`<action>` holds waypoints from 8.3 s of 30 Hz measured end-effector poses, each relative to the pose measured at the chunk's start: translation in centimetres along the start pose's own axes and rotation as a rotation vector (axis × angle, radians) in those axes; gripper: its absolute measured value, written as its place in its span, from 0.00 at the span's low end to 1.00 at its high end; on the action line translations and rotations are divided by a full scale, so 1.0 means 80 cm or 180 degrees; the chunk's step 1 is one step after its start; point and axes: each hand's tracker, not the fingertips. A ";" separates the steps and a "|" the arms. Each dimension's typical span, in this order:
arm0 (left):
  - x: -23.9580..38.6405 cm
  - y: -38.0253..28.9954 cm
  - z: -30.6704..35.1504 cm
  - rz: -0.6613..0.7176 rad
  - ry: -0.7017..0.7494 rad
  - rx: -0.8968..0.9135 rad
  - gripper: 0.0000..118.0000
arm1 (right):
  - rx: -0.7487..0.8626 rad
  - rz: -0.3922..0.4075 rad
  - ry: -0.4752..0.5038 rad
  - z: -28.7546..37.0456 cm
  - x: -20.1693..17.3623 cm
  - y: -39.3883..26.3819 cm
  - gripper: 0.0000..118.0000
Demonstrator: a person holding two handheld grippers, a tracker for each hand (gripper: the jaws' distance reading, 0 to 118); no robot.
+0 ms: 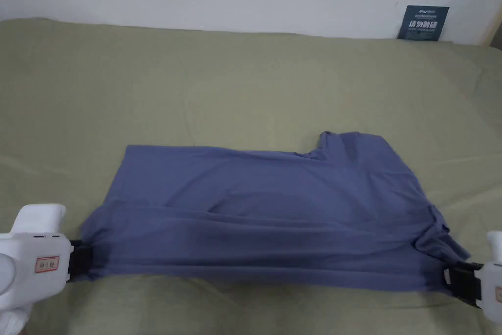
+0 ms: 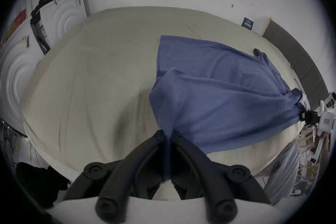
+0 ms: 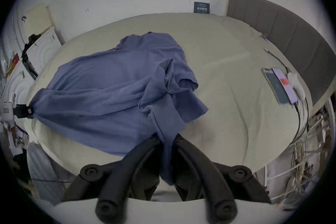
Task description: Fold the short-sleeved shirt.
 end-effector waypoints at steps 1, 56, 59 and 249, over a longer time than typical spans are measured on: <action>-0.001 -0.007 0.003 -0.0009 0.0003 -0.0018 0.06 | -0.0003 0.0002 0.0011 0.004 0.001 -0.011 0.09; 0.045 0.242 -0.209 -0.0190 0.0235 0.0010 0.05 | -0.0441 0.0354 -0.0464 -0.240 0.007 0.251 0.85; 0.050 0.242 -0.207 -0.0246 0.0265 0.0007 0.05 | -0.0436 0.0261 -0.0349 -0.236 0.007 0.253 0.27; 0.011 0.063 -0.034 0.0757 -0.1761 -0.0420 0.00 | 0.1220 0.0418 0.0054 0.019 -0.225 0.025 0.00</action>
